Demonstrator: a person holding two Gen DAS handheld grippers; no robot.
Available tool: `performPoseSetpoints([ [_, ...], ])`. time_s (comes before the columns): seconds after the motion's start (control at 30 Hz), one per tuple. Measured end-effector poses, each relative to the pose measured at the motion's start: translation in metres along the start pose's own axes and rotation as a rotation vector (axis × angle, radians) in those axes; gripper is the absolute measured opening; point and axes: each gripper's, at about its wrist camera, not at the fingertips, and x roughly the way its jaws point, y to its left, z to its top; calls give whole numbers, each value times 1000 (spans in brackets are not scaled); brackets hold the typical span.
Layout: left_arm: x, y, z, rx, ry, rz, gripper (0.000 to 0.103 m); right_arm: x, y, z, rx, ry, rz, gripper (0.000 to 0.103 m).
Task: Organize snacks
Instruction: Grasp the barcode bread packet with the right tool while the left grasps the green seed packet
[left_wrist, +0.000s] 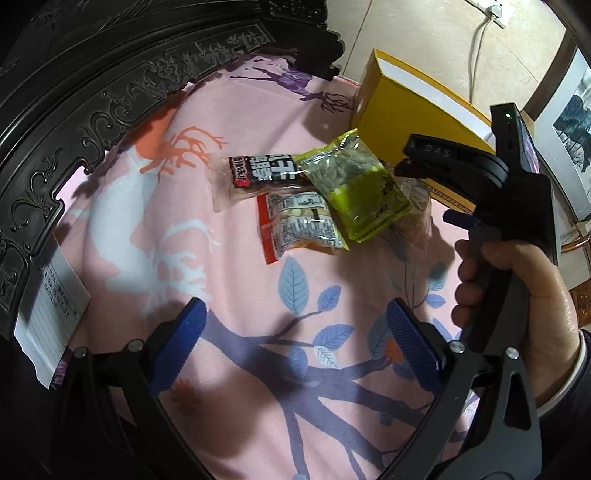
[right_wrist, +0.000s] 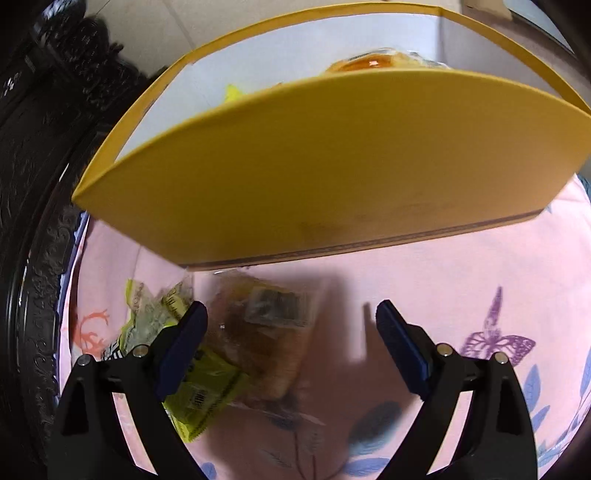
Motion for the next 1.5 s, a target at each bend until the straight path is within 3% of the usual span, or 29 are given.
performPoseSetpoints([
  [0.07, 2, 2, 0, -6, 6, 7, 100, 4, 9, -1, -34, -14, -12, 92],
  [0.2, 2, 5, 0, -15, 14, 16, 100, 14, 8, -4, -32, 20, -8, 73],
  [0.37, 3, 6, 0, -26, 23, 19, 99, 18, 8, -7, -118, 6, -23, 71],
  [0.57, 4, 2, 5, -5, 12, 33, 100, 2, -19, -21, -224, -12, -6, 60],
  [0.9, 15, -22, 16, 44, 21, -3, 100, -49, -107, -69, -184, 0, -31, 58],
  [1.13, 40, -89, 30, 208, -9, -57, 100, -68, -130, -99, -178, -2, -10, 58],
  [1.23, 67, -111, 34, 273, 19, -4, 100, -71, -135, -104, -181, -5, 1, 58],
  [1.5, 114, -122, 38, 284, 133, 59, 100, -70, -131, -102, -193, -13, 14, 59],
])
